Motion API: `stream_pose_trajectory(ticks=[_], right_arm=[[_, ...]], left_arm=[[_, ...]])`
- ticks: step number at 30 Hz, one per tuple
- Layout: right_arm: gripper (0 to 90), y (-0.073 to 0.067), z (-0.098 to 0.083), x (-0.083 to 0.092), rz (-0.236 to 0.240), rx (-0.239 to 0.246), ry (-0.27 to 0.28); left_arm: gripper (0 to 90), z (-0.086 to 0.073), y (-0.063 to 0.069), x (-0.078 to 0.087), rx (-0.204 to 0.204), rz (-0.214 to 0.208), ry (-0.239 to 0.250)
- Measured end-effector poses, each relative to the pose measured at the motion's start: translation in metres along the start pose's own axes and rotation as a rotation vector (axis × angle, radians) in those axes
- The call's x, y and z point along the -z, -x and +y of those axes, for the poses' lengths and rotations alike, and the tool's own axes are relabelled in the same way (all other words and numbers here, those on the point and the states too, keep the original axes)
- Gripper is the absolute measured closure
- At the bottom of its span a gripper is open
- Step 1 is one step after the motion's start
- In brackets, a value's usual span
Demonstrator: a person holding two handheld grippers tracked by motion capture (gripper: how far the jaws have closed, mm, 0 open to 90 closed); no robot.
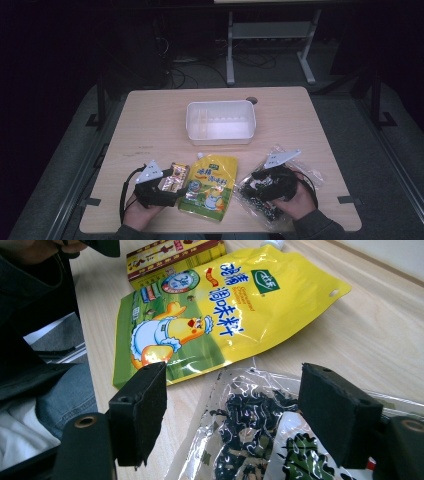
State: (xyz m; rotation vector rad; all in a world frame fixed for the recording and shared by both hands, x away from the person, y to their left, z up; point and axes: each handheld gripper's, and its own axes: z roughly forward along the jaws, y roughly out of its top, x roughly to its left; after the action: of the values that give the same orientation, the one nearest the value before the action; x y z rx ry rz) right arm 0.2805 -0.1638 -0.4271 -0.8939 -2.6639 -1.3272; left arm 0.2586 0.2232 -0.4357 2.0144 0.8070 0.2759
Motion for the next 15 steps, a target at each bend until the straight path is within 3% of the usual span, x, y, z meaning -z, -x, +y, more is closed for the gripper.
stream_pose_trajectory(ticks=[8,15], right_arm=[[27.0,0.003,-0.001,0.003,-0.006,-0.006,0.005],[27.3,0.003,0.001,0.012,-0.049,-0.008,0.010]], left_arm=[[14.6,0.000,0.001,-0.001,-0.002,-0.005,-0.002],[14.7,0.000,0.003,0.000,0.000,-0.009,0.002]])
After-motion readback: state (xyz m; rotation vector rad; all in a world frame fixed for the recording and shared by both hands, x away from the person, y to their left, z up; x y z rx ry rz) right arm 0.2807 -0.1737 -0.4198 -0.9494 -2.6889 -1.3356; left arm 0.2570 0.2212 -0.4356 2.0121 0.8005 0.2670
